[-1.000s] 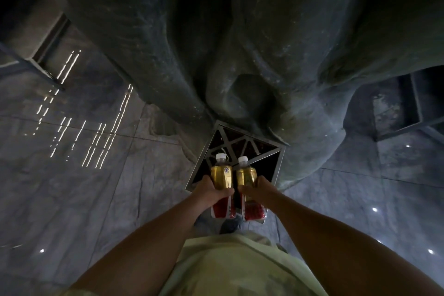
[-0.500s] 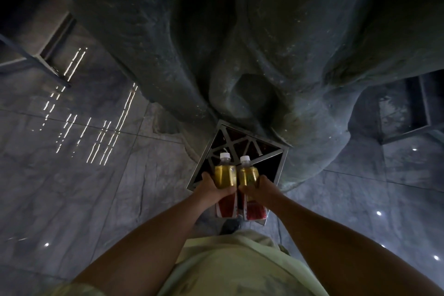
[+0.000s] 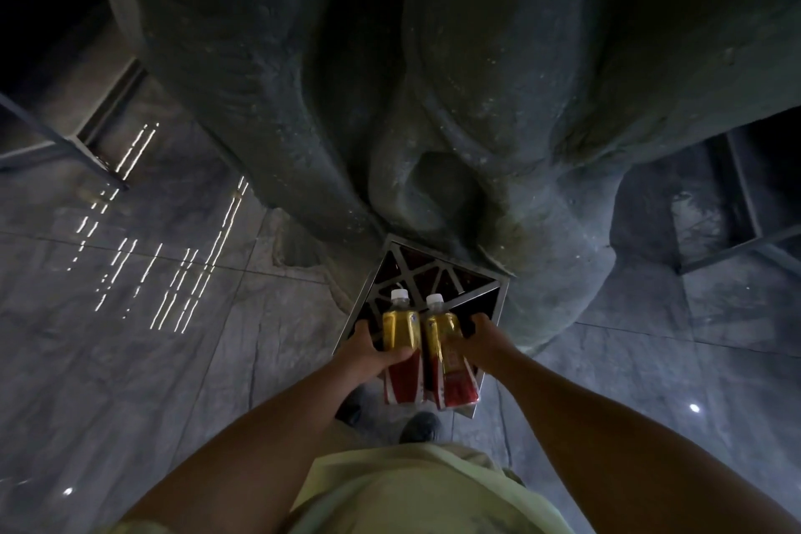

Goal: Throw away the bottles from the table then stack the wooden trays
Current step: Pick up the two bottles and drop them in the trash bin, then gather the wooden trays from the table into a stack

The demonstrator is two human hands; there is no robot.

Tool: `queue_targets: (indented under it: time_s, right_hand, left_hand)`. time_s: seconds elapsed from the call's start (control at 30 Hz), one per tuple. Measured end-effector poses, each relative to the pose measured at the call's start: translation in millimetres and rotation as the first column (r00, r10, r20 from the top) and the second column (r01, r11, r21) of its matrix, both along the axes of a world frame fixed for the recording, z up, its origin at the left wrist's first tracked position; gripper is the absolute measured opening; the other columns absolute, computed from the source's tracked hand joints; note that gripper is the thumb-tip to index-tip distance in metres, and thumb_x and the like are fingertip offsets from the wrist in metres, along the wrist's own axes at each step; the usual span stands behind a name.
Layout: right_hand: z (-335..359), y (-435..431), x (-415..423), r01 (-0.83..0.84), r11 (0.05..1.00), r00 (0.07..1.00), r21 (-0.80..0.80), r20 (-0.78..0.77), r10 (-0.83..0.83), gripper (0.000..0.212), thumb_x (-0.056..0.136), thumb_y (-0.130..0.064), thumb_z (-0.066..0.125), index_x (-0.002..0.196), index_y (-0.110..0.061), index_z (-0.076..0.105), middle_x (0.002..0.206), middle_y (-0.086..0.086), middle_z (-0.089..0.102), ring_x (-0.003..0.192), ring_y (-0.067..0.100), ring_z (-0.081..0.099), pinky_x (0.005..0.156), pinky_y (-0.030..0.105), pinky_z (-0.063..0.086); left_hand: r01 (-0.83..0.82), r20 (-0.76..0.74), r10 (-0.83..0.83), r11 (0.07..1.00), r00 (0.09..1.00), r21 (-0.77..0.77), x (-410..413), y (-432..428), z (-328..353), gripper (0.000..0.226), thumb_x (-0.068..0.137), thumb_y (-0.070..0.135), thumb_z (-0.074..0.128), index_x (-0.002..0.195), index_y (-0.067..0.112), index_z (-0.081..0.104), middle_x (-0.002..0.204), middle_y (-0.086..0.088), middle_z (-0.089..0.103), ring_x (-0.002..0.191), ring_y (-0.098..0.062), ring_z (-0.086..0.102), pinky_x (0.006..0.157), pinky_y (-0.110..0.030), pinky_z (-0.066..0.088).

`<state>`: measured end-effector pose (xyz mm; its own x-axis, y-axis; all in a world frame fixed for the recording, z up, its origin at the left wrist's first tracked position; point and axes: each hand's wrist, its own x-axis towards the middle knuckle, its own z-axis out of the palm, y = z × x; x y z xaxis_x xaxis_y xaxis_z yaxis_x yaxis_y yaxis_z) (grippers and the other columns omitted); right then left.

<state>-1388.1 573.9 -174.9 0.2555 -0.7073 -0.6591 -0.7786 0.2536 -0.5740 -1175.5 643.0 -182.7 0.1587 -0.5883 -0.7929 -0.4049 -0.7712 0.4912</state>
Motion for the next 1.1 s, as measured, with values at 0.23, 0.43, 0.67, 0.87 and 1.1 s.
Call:
queue_targets:
  time_s: [0.23,0.43,0.67,0.87,1.1]
  right_hand:
    - [33,-36,4,0.060,0.997,0.997,-0.048,-0.047,-0.062,0.086,0.073,-0.057,0.074,0.141,-0.015,0.041,0.132,0.013,0.055,0.118,0.029,0.056,0.084,0.033,0.048]
    - [60,-71,26,-0.125,0.979,0.990,-0.161,-0.084,0.113,0.078,0.077,-0.055,0.072,0.139,-0.017,0.043,0.123,0.009,0.059,0.107,0.023,0.060,0.084,0.034,0.054]
    - [94,-89,83,-0.452,0.875,0.878,-0.173,-0.260,0.402,0.106,0.075,-0.069,0.063,0.155,-0.022,0.012,0.162,0.012,0.019,0.147,0.032,0.026,0.115,0.046,0.034]
    - [121,-88,168,-0.534,0.811,0.844,-0.239,-0.205,0.495,0.099,0.076,-0.062,0.068,0.153,-0.020,0.022,0.157,0.009,0.032,0.140,0.025,0.038,0.112,0.037,0.037]
    - [150,-71,300,-0.692,0.656,0.722,-0.301,-0.287,0.629,0.093,0.082,-0.058,0.065,0.152,-0.012,0.024,0.158,0.011,0.031,0.143,0.024,0.035,0.112,0.026,0.029]
  left_hand:
    - [0.052,0.122,-0.039,0.993,0.992,-0.104,32,-22,30,0.109,0.064,0.063,0.075,0.149,0.026,0.018,0.157,-0.012,0.028,0.141,-0.035,0.032,0.109,-0.055,0.035]
    - [0.011,0.167,0.035,0.964,0.985,-0.266,69,-45,67,0.096,0.064,0.050,0.083,0.142,0.019,0.036,0.142,-0.011,0.050,0.125,-0.028,0.052,0.102,-0.043,0.046]
    - [0.194,0.379,-0.062,0.927,0.923,-0.321,128,-57,110,0.100,0.069,0.047,0.081,0.147,0.010,0.030,0.150,-0.013,0.041,0.135,-0.026,0.042,0.108,-0.032,0.037]
    - [0.228,0.497,-0.030,0.911,0.867,-0.344,201,-48,137,0.098,0.066,0.050,0.080,0.144,0.018,0.032,0.142,-0.011,0.047,0.128,-0.027,0.048,0.094,-0.025,0.039]
    - [0.200,0.542,0.028,0.913,0.840,-0.356,312,-13,155,0.086,0.069,0.045,0.079,0.139,0.012,0.041,0.140,-0.012,0.049,0.125,-0.026,0.050,0.091,-0.025,0.038]
